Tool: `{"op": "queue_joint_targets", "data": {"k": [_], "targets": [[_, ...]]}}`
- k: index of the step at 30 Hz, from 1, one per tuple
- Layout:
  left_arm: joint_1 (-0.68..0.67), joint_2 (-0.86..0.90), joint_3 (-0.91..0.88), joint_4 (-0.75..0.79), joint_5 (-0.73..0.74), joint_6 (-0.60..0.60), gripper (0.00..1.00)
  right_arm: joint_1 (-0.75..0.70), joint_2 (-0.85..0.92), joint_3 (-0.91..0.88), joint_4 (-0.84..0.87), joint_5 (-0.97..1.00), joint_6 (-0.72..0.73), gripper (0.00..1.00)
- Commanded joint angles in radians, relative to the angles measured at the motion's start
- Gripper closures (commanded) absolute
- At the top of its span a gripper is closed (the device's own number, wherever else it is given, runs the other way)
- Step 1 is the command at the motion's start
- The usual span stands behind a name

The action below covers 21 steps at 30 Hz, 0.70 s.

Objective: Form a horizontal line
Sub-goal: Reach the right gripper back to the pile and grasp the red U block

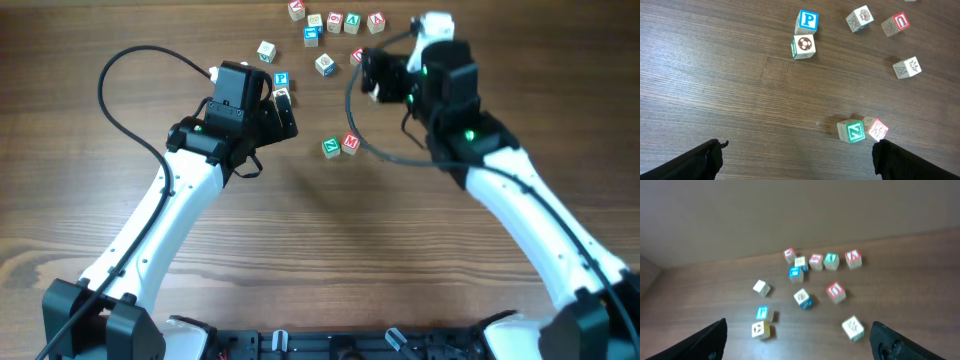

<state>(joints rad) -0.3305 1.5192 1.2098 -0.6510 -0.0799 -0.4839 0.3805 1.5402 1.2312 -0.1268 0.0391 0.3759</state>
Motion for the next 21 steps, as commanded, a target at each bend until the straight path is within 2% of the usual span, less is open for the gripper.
{"op": "queue_joint_targets", "data": {"k": [1, 7, 10, 14, 17, 18, 21], "targets": [[0.003, -0.008, -0.006, 0.003, 0.005, 0.005, 0.0, -0.002, 0.149, 0.204, -0.068, 0.029, -0.087, 0.08], [0.003, -0.008, -0.006, 0.002, 0.005, 0.005, 0.0, -0.004, 0.435, 0.502, -0.242, 0.029, -0.088, 0.07], [0.003, -0.008, -0.006, 0.003, 0.005, 0.005, 0.0, -0.013, 0.546, 0.59, -0.277, 0.028, -0.075, 0.08], [0.003, -0.008, -0.006, 0.004, 0.005, 0.004, 0.0, -0.034, 0.625, 0.609, -0.248, -0.018, -0.027, 0.07], [0.002, -0.008, -0.006, 0.027, 0.025, 0.004, 0.0, -0.054, 0.665, 0.609, -0.224, -0.138, -0.006, 0.07], [0.001, -0.008, -0.006, 0.04, 0.027, 0.004, 0.0, -0.06, 0.707, 0.609, -0.187, -0.266, -0.01, 0.07], [0.001, 0.001, -0.006, 0.055, 0.027, 0.004, 0.0, -0.056, 0.749, 0.609, -0.147, -0.313, -0.009, 0.07]]}}
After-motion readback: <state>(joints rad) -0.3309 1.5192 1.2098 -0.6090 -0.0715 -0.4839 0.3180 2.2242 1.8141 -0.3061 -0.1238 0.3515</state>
